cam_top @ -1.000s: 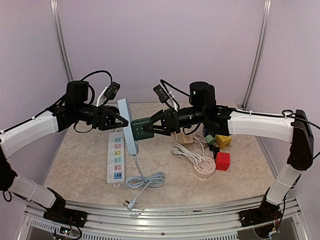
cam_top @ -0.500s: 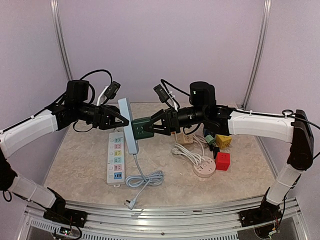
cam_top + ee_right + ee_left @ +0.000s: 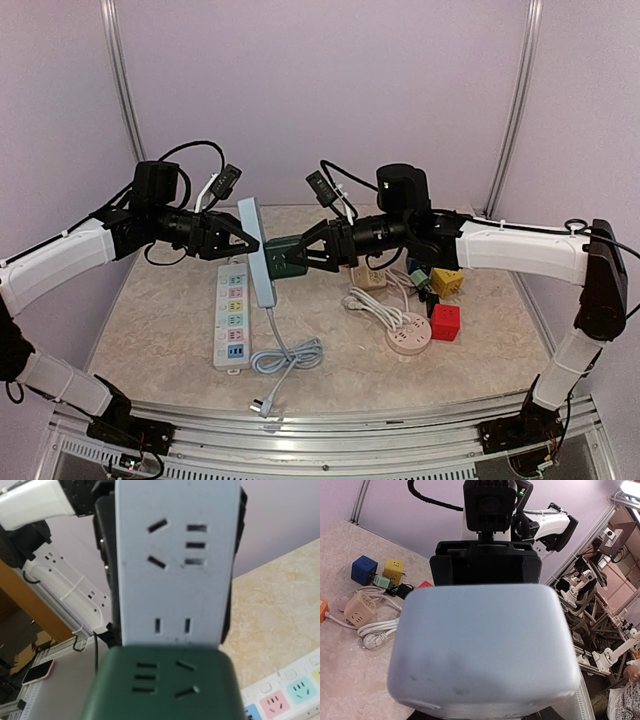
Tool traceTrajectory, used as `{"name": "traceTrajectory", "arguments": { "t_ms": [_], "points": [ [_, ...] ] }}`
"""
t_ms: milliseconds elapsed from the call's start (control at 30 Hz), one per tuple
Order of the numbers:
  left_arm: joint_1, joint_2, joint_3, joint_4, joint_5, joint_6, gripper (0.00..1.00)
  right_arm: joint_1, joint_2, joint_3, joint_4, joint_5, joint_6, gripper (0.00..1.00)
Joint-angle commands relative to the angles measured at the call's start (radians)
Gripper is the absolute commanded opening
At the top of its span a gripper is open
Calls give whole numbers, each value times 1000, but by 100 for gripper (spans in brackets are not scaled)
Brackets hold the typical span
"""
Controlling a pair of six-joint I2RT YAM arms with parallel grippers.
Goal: Pull the plug off the socket
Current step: Remove the plug from the socket.
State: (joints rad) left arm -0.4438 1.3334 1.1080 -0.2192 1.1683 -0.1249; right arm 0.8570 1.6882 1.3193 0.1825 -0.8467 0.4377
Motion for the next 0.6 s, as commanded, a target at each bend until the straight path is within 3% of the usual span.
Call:
{"name": "traceTrajectory", "arguments": {
  "t_ms": [0, 567],
  "points": [
    [20, 1, 47, -5, -2, -9, 0, 6, -40, 31, -34, 13, -30, 0],
    [-10, 6, 64, -46, 148, 47, 0, 6, -47, -4, 101, -127, 44, 0]
  ]
}}
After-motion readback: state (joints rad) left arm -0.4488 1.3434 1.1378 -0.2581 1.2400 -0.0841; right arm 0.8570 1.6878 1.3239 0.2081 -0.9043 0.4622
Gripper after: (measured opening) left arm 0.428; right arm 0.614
